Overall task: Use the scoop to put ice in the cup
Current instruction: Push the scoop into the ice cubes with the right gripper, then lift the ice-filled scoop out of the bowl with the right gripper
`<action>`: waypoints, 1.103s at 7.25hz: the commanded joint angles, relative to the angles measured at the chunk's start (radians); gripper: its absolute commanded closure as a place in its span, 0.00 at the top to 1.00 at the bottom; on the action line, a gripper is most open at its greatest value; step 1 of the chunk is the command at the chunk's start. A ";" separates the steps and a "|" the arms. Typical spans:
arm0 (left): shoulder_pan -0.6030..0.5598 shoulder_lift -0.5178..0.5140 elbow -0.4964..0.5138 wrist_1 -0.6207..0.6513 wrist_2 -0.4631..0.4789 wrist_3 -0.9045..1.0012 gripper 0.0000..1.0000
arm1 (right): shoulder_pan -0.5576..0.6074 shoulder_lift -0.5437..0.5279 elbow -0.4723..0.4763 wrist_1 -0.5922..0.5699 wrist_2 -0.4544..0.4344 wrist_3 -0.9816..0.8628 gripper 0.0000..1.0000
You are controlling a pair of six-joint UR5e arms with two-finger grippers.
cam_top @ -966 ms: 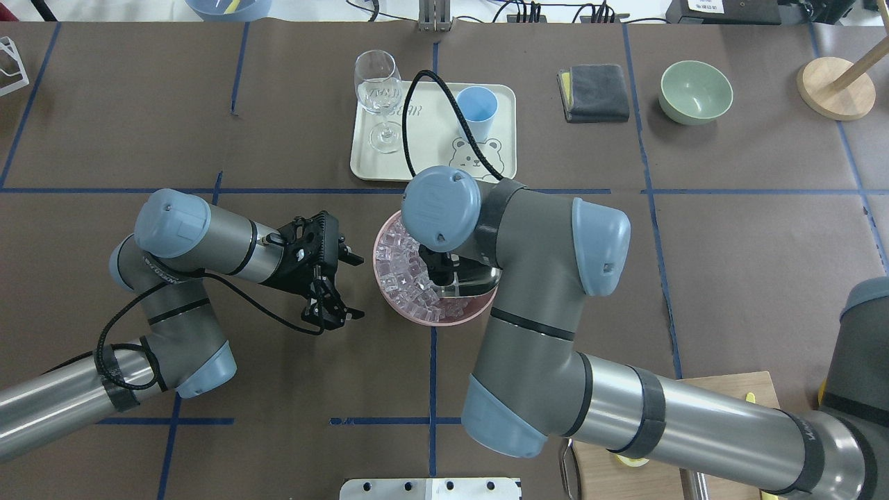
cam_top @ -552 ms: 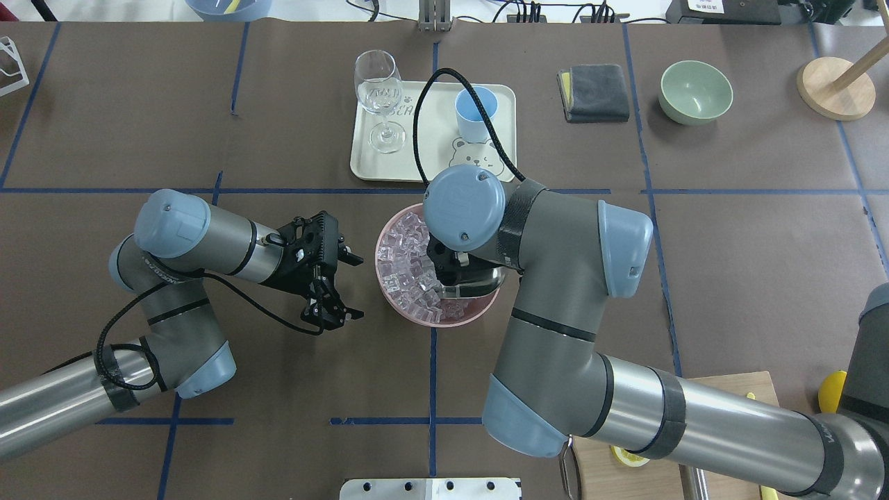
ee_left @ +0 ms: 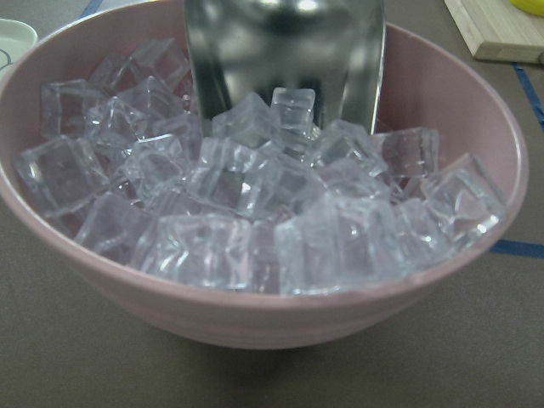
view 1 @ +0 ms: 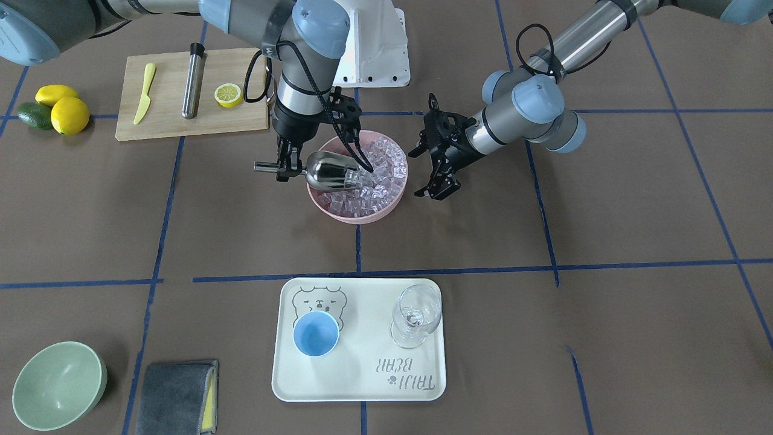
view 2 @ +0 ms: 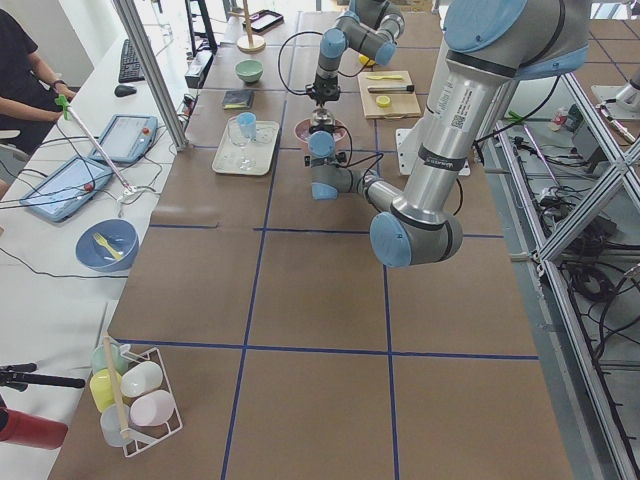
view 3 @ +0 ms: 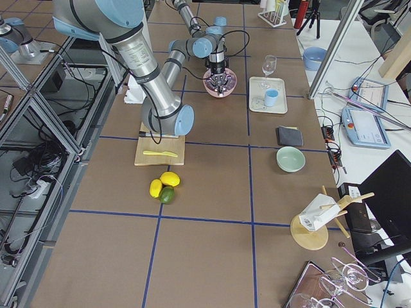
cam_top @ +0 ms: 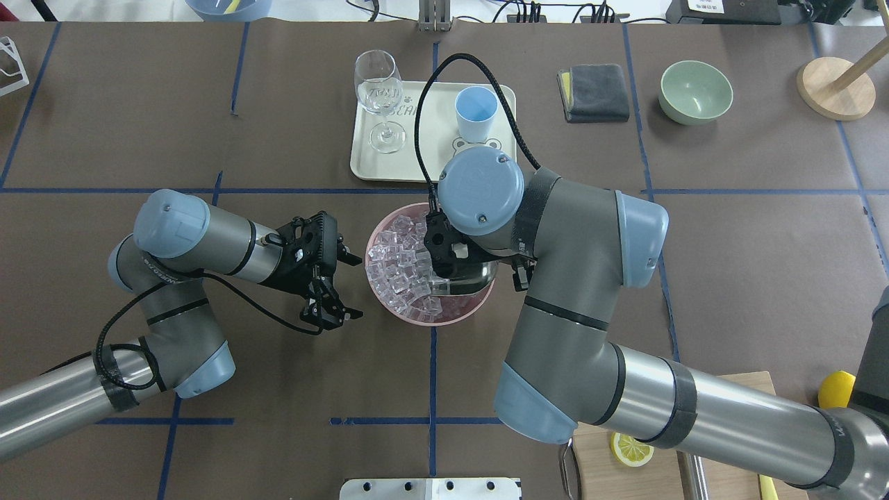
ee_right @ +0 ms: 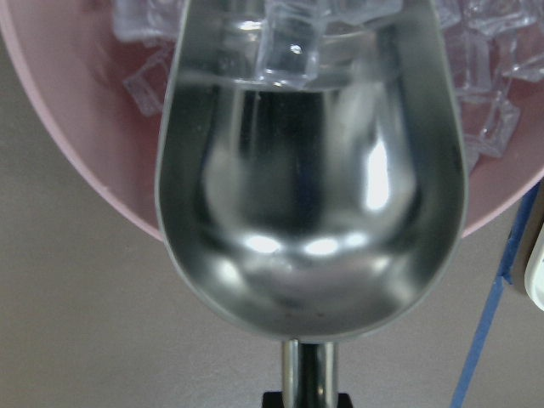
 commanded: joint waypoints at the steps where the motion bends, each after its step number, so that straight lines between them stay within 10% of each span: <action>1: 0.001 0.000 0.001 0.001 0.000 0.000 1.00 | 0.019 -0.045 0.042 0.005 0.022 -0.006 0.00; 8: -0.001 0.003 0.005 0.001 0.000 0.003 1.00 | 0.036 -0.094 0.034 0.186 0.108 0.002 0.00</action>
